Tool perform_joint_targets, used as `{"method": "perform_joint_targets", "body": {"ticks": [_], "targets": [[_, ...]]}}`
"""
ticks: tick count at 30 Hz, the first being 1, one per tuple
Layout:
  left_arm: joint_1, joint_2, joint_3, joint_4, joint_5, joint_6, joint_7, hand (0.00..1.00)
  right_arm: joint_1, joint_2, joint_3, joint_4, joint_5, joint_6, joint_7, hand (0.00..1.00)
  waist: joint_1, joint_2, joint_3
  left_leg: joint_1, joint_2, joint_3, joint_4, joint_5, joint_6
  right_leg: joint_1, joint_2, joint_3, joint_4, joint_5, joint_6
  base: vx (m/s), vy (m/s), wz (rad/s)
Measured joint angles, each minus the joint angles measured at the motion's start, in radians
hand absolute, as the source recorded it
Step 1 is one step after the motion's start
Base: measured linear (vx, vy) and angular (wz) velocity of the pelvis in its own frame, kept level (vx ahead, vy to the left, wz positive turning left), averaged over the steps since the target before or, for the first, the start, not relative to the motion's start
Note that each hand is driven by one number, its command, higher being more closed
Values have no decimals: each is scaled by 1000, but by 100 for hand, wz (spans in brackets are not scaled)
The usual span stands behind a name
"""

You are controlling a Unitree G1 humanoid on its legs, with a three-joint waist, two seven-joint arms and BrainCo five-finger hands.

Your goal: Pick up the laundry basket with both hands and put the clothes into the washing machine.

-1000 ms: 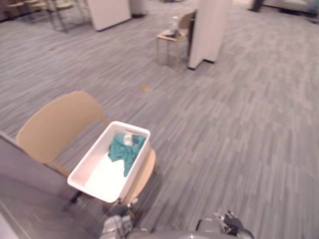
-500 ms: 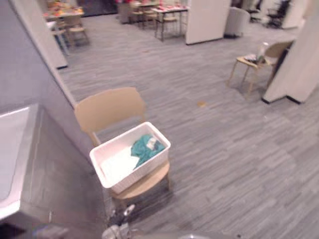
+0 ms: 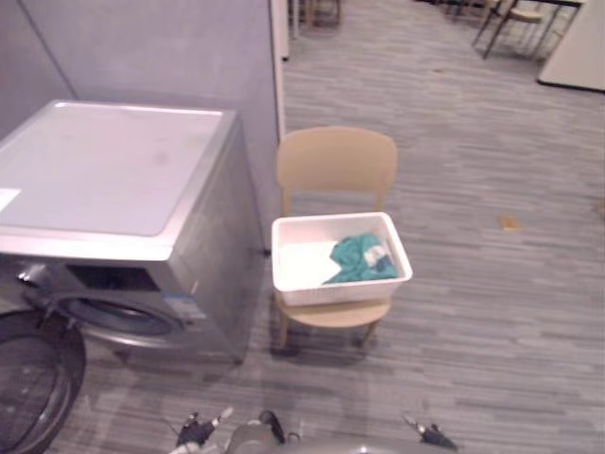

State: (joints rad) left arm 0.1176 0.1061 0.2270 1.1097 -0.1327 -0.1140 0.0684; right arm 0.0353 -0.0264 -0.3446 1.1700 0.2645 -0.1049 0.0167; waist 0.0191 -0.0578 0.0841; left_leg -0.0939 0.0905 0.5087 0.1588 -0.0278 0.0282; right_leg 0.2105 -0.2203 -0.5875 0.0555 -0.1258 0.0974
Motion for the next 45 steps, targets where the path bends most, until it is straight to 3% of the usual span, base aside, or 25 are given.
{"method": "perform_joint_targets", "body": {"ticks": [3, 6, 8, 9, 10, 11, 12, 13, 15, 17, 18, 19, 20, 21, 22, 25, 27, 31, 34, 35, 39, 41, 45], "targets": [[2, 1, -11, 13, 0, 1, 1, 0, -26, -3, 89, -58, -2, -3, 4, 0, -1, 1, 2, 41, -28, 7, -91, 13, -13, -39, -32, 2, 91, -24, -16, -49, 36, -12], [-1, 13, -72, 30, 11, 1, 3, 0, -9, -11, 152, -130, -2, -7, 4, 0, -7, 9, 12, 85, -35, 11, -146, 14, -13, -154, -108, 49, 390, -28, -27, -33, 64, -8], [-4, 30, -105, 24, 19, 0, 2, 0, 28, -10, 184, -154, -2, -7, 7, 0, -8, -11, 19, 110, -40, 8, -151, 14, -14, -219, -141, 133, 548, -3, -42, -29, 66, 9], [-4, 39, -115, 21, 26, 0, 2, 0, 49, -9, 197, -164, -1, -7, 7, 0, -11, -2, 21, 118, -41, -4, -159, 14, -14, -248, -142, 190, 609, 28, -41, 61, 16, 28], [-9, 46, -115, 18, 29, -1, 2, 0, 73, -7, 197, -165, 0, -7, 7, 0, -21, -13, 23, 128, -39, -23, -166, 14, -14, -268, -148, 228, 648, 49, -28, 77, 10, 34], [-8, 51, -115, 18, 29, -1, 2, 0, 84, -6, 196, -165, 0, -7, 7, 0, -28, -19, 24, 128, -38, -31, -167, 14, -14, -272, -150, 237, 661, 42, -31, 120, -23, 37], [-6, 59, -116, 19, 30, -1, 3, 0, 101, -7, 185, -165, 0, -7, 6, 0, -35, -26, 23, 123, -38, -41, -168, 15, -16, -286, -164, 239, 678, -3, -18, 75, -44, 19], [-7, 57, -117, 19, 30, -1, 5, 0, 113, -12, 156, -163, 0, -7, 4, 0, -34, -24, 24, 120, -31, -43, -167, 21, -25, -304, -173, 257, 657, -47, 1, 59, -39, 9], [-12, 55, -117, 19, 33, -1, 5, 0, 128, -13, 122, -162, 2, -7, 3, 0, -37, -18, 25, 113, -11, -54, -159, 29, -40, -311, -162, 320, 552, -61, 15, 55, -131, 0], [-20, 57, -116, 19, 40, -5, 7, 0, 141, -14, 102, -149, 2, -6, 3, 0, -36, -20, 24, 100, 15, -64, -150, 38, -62, -310, -126, 419, 415, -42, 40, 58, -247, 13], [-20, 62, -116, 19, 44, -6, 7, 0, 144, -13, 93, -134, 3, -6, 4, 0, -37, -29, 17, 92, 25, -72, -150, 47, -80, -299, -112, 448, 348, -12, 81, 68, -338, 26], [-20, 76, -113, 17, 53, -7, 8, 0, 151, -7, 83, -114, 4, -2, 4, 0, -42, -58, 3, 89, 30, -78, -158, 64, -107, -281, -107, 444, 246, 90, 102, 73, -362, 25], [-18, 83, -107, 16, 57, -7, 8, 0, 150, -5, 82, -102, 4, -2, 4, 0, -41, -73, -5, 91, 29, -79, -164, 73, -120, -274, -108, 433, 217, 96, 119, 76, -408, 5], [-6, 79, -101, 17, 61, -7, 11, 0, 149, -14, 77, -84, 4, -1, 4, 0, -33, -72, -24, 95, 54, -82, -184, 92, -147, -229, -80, 420, 152, 65, 115, 45, -326, -10], [-5, 76, -100, 18, 64, -7, 12, 0, 144, -21, 77, -85, 4, -1, 4, 0, -33, -60, -30, 100, 71, -81, -193, 100, -159, -213, -57, 407, 118, 59, 106, 68, -357, -16], [1, 15, -76, 21, 61, -8, 20, 0, 131, -77, 84, -136, 1, -1, 5, 0, -35, 24, -42, 135, 143, -98, -254, 166, -190, -174, 40, 368, 56, 65, 70, 84, -243, -2], [4, 4, -68, 19, 60, -9, 20, 0, 156, -85, 101, -246, 1, 2, 5, 0, -36, 34, -42, 144, 157, -107, -259, 169, -193, -164, 54, 359, 54, 57, 59, 31, -98, 9], [23, 5, -69, -18, 62, -14, 19, 0, 208, -100, 122, -624, -8, -7, 4, 0, -44, 28, -42, 129, 154, -122, -261, 175, -188, -164, 60, 345, 45, 52, 54, 24, -14, 10], [24, 18, -109, -42, 79, -16, 13, 0, 141, -171, 82, -821, -95, -40, -3, 0, -46, 28, -41, 81, 137, -125, -261, 182, -179, -206, 44, 341, 44, 56, 59, 2, 39, 8], [23, 20, -112, -44, 82, -17, 12, 0, 134, -177, 79, -825, -100, -42, -5, 0, -46, 28, -40, 77, 136, -125, -261, 184, -176, -209, 44, 342, 43, 58, 60, -11, 31, 6], [15, 36, -157, -87, 109, -25, -3, 0, -147, -363, 95, -841, -178, -54, -67, 0, -43, 50, 20, 7, 135, -115, -255, 205, -160, -269, 45, 352, 17, 102, 59, -34, 15, -8], [8, 33, -168, -93, 109, -28, -3, 0, -272, -443, 160, -814, -189, -68, -81, 0, -38, 66, 51, -14, 135, -113, -254, 213, -152, -288, 48, 359, 9, 119, 58, -47, 11, -11], [-38, 33, -194, -106, 104, -30, 3, 0, -557, -589, 406, -634, -188, -76, -73, 0, -13, 87, 140, -73, 143, -139, -228, 226, -142, -321, 53, 345, 10, 138, 52, -49, 3, 12]]}}
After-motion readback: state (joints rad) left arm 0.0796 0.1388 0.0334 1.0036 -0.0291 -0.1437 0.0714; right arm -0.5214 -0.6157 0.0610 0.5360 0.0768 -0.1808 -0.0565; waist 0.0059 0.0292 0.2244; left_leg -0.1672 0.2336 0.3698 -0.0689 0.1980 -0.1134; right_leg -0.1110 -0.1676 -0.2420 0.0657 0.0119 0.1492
